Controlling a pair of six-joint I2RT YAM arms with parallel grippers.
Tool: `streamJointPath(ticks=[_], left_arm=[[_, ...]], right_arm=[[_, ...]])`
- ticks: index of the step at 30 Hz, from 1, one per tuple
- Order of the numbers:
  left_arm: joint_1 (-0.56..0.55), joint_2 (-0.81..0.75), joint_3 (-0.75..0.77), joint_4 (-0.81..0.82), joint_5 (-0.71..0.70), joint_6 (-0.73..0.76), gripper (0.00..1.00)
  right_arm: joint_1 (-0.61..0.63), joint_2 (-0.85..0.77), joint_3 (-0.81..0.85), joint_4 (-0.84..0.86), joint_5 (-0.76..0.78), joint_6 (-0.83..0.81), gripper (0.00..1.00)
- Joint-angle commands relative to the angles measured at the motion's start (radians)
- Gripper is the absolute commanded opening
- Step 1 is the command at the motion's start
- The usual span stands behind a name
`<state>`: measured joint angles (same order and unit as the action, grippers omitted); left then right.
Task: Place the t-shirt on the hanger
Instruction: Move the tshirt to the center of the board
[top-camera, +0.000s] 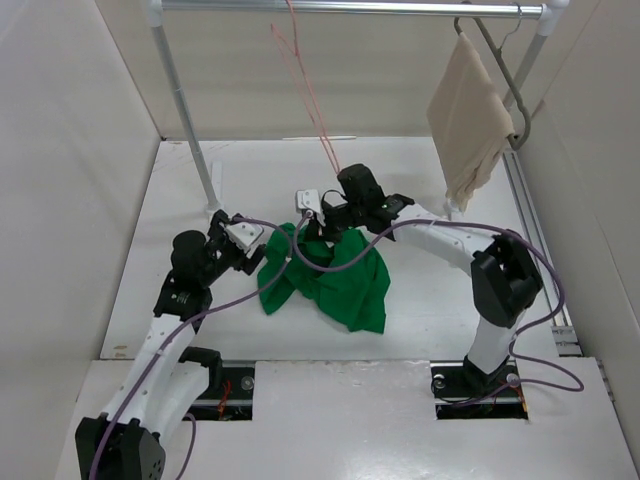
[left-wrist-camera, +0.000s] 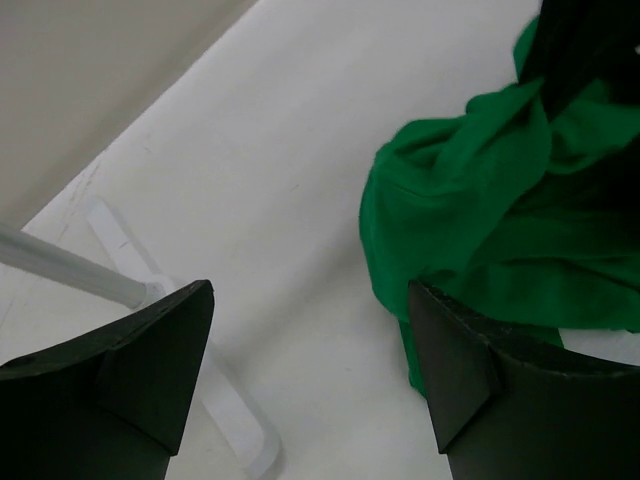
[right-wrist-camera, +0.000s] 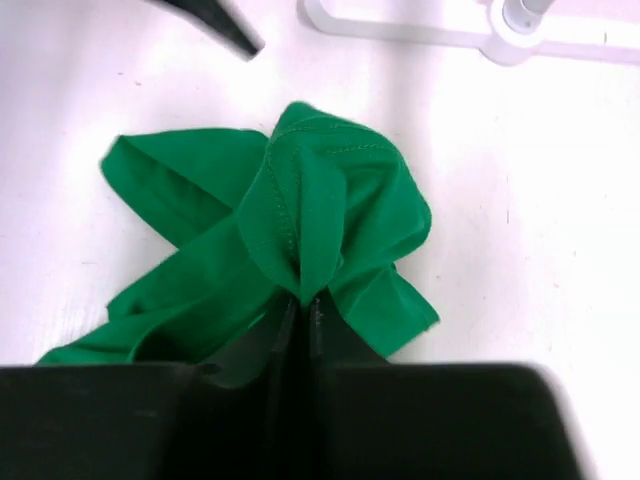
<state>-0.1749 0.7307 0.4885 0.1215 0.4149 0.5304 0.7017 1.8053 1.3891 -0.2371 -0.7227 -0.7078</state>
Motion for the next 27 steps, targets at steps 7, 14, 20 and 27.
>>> streamJointPath(ticks=[7,14,20,27], left_arm=[[-0.005,0.125,0.016,-0.071,0.145,0.060,0.79],[-0.005,0.099,-0.016,-0.023,0.136,0.028,0.83],[-0.005,0.079,-0.053,0.052,0.032,-0.073,0.83],[-0.005,0.061,-0.084,0.098,0.009,-0.083,0.84]], right_arm=[[-0.013,0.085,0.062,-0.074,0.158,0.065,0.74],[0.021,-0.081,-0.156,-0.074,0.403,0.085,1.00],[0.148,-0.334,-0.343,-0.109,0.577,0.166,1.00],[0.234,-0.682,-0.284,-0.238,0.810,0.238,1.00]])
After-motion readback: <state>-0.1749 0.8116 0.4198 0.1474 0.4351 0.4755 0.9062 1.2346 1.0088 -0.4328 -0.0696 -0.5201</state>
